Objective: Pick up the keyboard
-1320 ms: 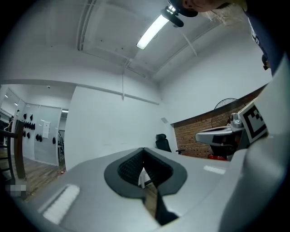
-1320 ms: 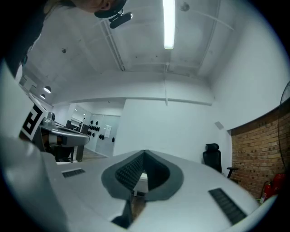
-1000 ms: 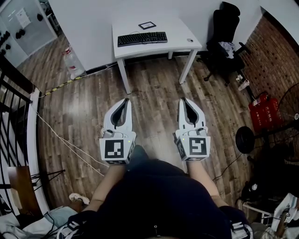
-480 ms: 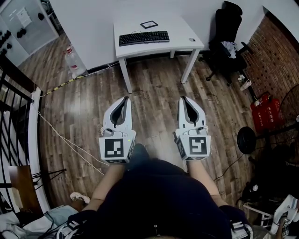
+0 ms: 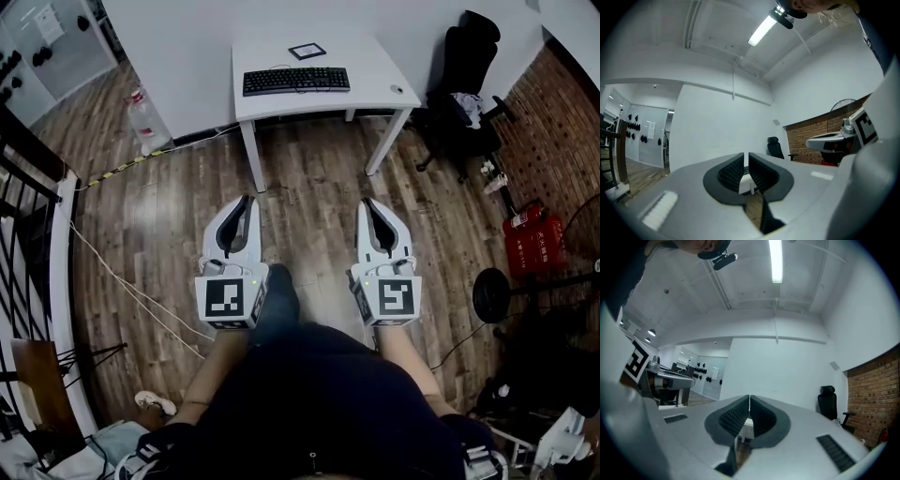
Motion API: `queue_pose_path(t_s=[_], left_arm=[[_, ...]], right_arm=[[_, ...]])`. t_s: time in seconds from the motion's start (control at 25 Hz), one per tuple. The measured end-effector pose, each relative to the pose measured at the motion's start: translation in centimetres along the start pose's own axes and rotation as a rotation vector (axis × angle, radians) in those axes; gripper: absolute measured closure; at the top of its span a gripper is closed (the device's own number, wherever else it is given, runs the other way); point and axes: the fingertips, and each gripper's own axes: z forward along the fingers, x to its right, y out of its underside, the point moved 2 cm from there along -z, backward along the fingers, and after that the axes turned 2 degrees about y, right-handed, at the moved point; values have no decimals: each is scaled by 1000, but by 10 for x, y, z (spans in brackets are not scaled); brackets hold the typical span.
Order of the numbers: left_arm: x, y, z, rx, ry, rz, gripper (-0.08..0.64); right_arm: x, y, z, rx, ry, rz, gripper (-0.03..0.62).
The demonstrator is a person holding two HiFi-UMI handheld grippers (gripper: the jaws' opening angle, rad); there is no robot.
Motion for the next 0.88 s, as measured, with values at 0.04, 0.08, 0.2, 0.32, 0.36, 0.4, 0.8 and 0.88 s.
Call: queue_pose_path(t_s=[0.04, 0.08, 0.2, 0.32, 0.36, 0.4, 0.8, 0.88], left_arm=[[-8, 3, 12, 0, 0, -3, 543], [-17, 7, 24, -1, 1, -6, 541], [-46, 17, 66, -13, 12, -18, 506], [-78, 24, 111, -26, 22, -32, 471], [-89, 26, 126, -35, 25, -34, 465], [-99, 28, 140, -44, 28, -35, 456], [-181, 50, 269, -89, 79, -54, 428], [-193, 55, 291, -94, 90, -53, 426]], right_arm=[[1, 3, 13, -1, -1, -2, 580], [3, 6, 28, -1, -1, -3, 580], [9, 15, 76, -11, 1, -5, 580], [15, 20, 131, -21, -2, -8, 580], [17, 21, 148, -25, -1, -5, 580], [18, 22, 165, -29, 1, -3, 580], [38, 45, 312, -82, 34, 0, 580], [40, 51, 336, -92, 36, 7, 580]])
